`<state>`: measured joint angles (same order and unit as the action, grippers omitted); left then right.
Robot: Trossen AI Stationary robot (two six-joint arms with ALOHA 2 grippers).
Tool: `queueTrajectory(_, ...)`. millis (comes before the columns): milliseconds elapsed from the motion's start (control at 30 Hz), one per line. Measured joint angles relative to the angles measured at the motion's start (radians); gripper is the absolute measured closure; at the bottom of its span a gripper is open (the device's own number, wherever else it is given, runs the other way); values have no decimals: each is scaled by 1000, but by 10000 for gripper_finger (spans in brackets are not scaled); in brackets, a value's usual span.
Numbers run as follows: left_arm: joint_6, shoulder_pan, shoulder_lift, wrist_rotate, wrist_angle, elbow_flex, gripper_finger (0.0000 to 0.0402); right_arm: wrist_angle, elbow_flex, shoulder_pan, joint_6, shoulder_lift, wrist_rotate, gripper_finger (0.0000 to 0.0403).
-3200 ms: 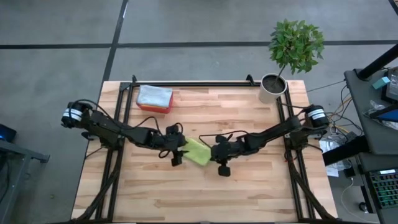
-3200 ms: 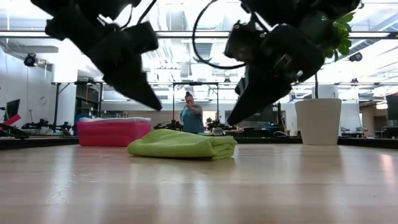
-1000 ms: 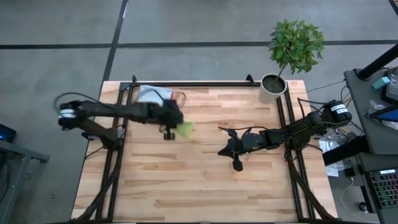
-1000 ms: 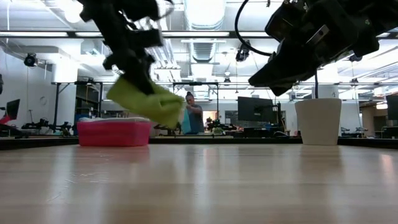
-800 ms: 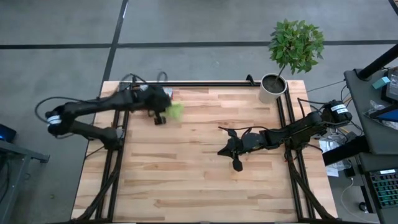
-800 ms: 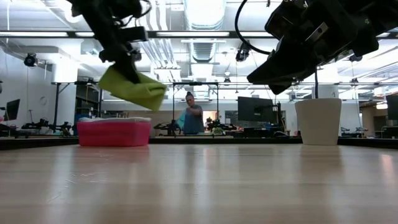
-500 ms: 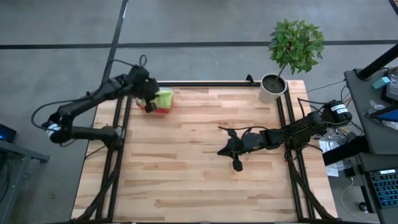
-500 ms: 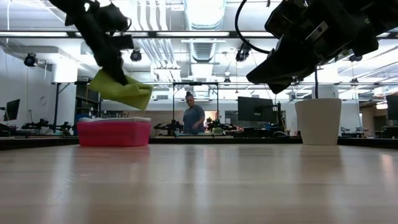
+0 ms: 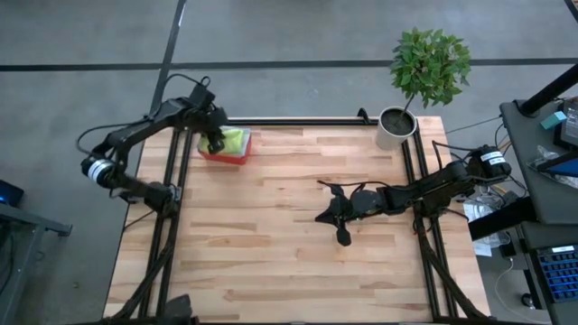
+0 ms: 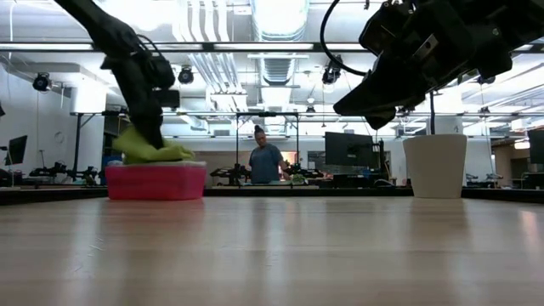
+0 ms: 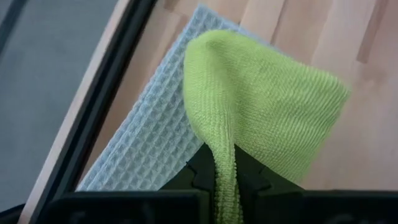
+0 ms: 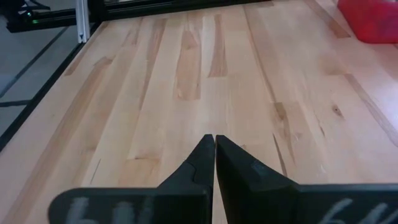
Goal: Fold microfiber towels
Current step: Put the folded light green microfiber cloth into the red bin
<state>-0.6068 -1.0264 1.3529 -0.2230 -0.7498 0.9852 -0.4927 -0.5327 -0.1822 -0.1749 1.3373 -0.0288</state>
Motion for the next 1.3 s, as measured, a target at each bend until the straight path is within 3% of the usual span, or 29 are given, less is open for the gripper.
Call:
queueTrajectory(367, -39, -2, 61, 36, 1, 32, 364, 0, 0, 11, -8, 0, 0, 394)
queueTrajectory(667, -52, -2, 60, 56, 0, 50, 277, 0, 0, 13, -7, 0, 0, 394)
queueTrajectory(833, -40, -1, 57, 224, 5, 50, 220, 0, 0, 13, -8, 0, 0, 394)
queueTrajectory(967, -39, 0, 43, 311, 4, 72, 201, 0, 0, 13, -7, 0, 0, 394)
queueTrajectory(1167, -21, 38, -19, 298, -2, 85, 199, 1, 0, 13, -3, 0, 0, 394)
queueTrajectory(1300, 26, 119, -65, 176, -6, 55, 211, 1, 0, 13, 5, 0, 0, 394)
